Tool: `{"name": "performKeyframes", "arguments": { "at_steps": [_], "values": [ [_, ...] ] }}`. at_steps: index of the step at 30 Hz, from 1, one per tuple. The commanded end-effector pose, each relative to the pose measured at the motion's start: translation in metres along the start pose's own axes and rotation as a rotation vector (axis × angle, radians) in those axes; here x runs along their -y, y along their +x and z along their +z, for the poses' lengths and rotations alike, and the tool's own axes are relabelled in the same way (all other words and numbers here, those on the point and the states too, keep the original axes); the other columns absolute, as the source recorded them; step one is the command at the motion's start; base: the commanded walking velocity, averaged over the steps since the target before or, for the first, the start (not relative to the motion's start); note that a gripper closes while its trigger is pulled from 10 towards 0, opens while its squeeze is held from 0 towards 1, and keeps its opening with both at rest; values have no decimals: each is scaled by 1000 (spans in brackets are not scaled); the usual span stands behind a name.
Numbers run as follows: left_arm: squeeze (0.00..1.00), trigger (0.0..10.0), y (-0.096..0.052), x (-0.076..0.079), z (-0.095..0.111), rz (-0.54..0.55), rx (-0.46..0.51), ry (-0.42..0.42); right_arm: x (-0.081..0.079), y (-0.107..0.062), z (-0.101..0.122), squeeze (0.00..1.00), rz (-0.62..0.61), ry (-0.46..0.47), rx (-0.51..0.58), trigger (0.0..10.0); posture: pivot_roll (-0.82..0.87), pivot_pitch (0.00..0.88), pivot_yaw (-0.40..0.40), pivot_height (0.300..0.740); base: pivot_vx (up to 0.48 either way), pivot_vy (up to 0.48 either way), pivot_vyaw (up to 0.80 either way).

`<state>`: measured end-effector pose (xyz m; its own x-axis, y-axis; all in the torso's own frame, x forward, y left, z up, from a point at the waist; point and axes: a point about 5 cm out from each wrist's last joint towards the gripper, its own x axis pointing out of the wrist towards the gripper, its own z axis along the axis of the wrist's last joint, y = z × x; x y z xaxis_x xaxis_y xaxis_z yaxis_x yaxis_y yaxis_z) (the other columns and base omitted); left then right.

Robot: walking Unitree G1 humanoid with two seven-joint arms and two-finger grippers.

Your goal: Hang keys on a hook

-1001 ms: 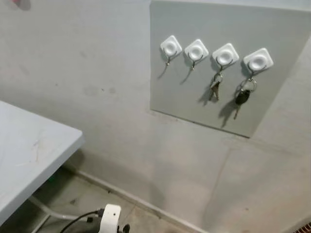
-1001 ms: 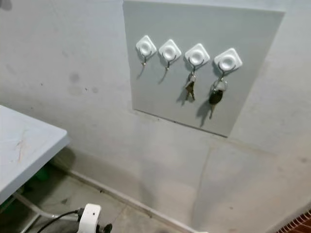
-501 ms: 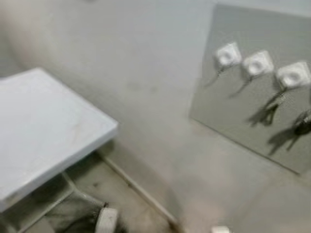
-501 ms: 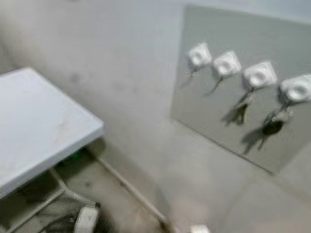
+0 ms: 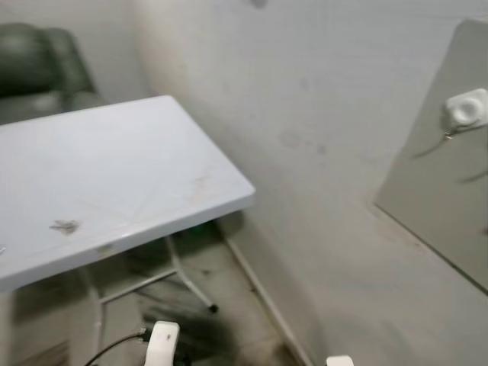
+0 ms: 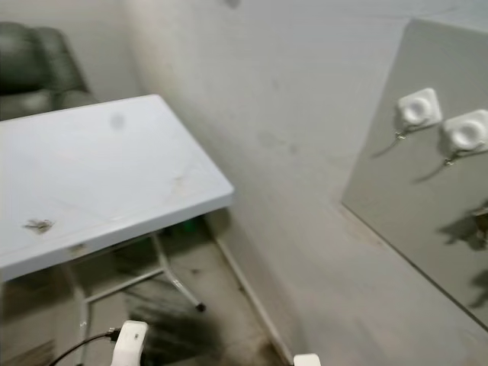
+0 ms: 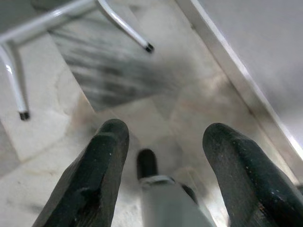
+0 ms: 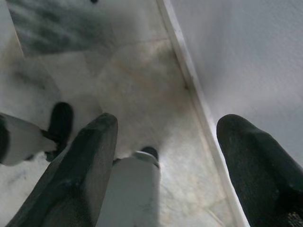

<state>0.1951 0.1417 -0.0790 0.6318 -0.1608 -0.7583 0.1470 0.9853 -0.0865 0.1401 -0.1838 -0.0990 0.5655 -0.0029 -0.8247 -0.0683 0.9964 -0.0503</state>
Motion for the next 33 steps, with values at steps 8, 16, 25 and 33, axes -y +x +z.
{"name": "performKeyframes", "arguments": {
  "at_steps": [8,16,25,33],
  "values": [
    [0,10000,-1,-5,0,9,-2,5,0,1,3,0,0,-13,2,10000,-71,0,-5,740,0,0,800],
    [0,10000,0,-6,3,14,5,2,0,1,2,0,7,-20,1,10000,-70,0,-6,740,0,0,800],
    [0,10000,0,-6,3,17,9,-16,0,0,1,0,6,22,5,10000,-67,0,-8,740,0,0,356],
    [0,10000,0,-5,3,10,13,-31,0,0,1,0,5,14,4,10000,-68,0,-9,740,0,0,0]
  ]
}}
